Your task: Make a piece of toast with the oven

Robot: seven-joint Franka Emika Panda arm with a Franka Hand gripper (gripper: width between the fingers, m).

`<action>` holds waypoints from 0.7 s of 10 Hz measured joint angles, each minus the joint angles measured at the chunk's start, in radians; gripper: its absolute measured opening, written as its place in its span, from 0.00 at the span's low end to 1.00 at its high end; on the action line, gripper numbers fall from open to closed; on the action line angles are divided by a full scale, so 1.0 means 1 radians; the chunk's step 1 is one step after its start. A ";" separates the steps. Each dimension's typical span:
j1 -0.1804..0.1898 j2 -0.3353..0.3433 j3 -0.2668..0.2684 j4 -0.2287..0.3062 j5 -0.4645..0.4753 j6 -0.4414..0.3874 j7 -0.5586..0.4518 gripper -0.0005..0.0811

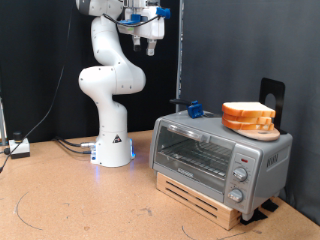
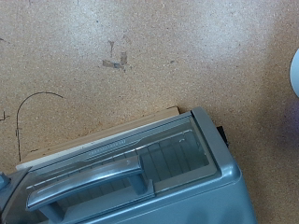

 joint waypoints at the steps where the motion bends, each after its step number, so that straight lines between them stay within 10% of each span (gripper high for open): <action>1: 0.002 0.000 -0.001 0.000 0.011 0.015 -0.047 0.99; 7: 0.119 0.027 -0.076 -0.025 0.001 0.233 -0.675 0.99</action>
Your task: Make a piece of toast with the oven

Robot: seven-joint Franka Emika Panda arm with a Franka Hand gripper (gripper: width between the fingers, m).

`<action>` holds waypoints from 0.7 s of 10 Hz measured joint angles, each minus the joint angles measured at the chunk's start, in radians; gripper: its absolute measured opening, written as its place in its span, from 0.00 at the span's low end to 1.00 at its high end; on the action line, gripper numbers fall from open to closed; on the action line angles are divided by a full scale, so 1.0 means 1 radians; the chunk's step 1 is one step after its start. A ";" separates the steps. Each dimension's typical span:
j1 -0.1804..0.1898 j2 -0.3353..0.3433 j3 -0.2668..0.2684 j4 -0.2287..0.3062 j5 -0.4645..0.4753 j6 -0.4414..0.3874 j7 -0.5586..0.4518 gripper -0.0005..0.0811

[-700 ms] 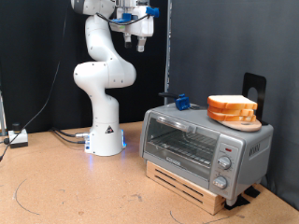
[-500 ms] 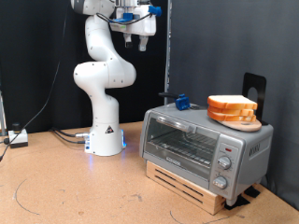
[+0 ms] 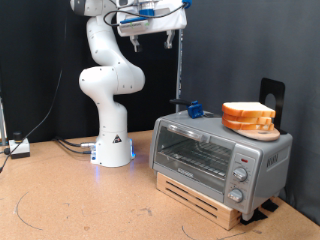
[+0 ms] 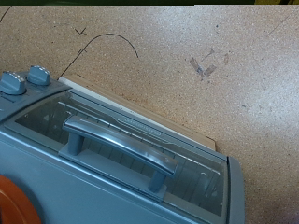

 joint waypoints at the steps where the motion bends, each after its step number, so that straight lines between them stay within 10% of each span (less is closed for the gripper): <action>1: -0.005 -0.001 0.001 0.001 0.007 -0.008 0.038 0.99; 7: 0.167 -0.031 -0.191 -0.051 0.167 0.062 -0.603 0.99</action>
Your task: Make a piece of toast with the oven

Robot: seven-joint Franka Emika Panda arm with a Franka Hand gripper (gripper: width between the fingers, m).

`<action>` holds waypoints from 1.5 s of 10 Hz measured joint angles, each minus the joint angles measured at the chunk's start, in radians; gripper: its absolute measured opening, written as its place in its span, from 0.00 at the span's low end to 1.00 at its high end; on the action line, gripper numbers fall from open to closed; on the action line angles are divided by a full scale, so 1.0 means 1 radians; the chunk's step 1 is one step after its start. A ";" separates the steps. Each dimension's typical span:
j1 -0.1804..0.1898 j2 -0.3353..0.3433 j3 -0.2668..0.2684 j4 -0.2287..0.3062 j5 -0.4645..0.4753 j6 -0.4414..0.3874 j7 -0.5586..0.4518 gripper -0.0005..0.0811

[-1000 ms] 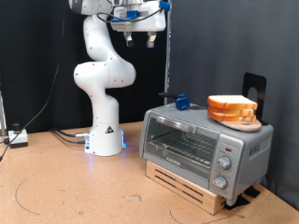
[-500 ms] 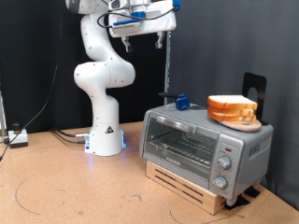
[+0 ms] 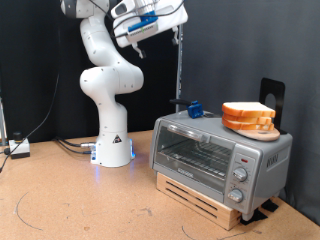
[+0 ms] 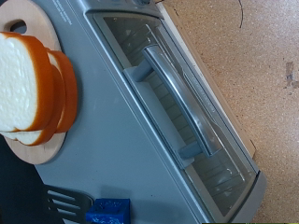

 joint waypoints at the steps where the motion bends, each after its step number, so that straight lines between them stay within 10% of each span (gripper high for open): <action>1: -0.007 -0.001 0.004 0.000 0.000 -0.001 0.044 0.99; 7: 0.099 0.068 -0.151 0.022 0.030 -0.129 -0.426 0.99; 15: 0.105 0.131 -0.211 -0.008 0.098 -0.181 -0.635 0.99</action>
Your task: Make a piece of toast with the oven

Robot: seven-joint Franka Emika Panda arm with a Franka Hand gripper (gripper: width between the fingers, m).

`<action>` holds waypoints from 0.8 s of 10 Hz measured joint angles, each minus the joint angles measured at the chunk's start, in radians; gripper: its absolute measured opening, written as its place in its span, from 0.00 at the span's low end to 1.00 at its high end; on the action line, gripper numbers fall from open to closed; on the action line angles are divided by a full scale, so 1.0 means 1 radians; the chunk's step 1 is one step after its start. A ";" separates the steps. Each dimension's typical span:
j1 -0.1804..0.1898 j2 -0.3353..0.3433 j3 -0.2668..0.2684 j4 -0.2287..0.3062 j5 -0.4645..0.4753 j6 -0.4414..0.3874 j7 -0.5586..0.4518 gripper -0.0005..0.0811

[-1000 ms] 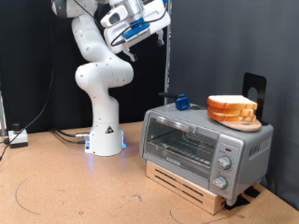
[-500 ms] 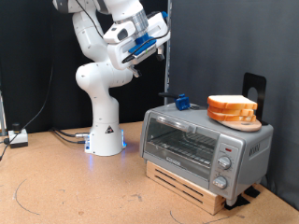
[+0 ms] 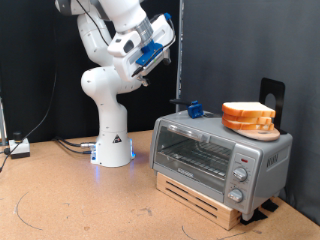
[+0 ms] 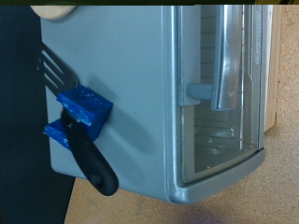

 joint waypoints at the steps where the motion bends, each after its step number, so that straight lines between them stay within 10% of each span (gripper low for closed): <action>1: -0.005 -0.002 0.000 -0.025 -0.004 0.023 -0.003 0.99; 8: 0.041 -0.058 -0.070 -0.064 0.147 -0.007 -0.211 0.99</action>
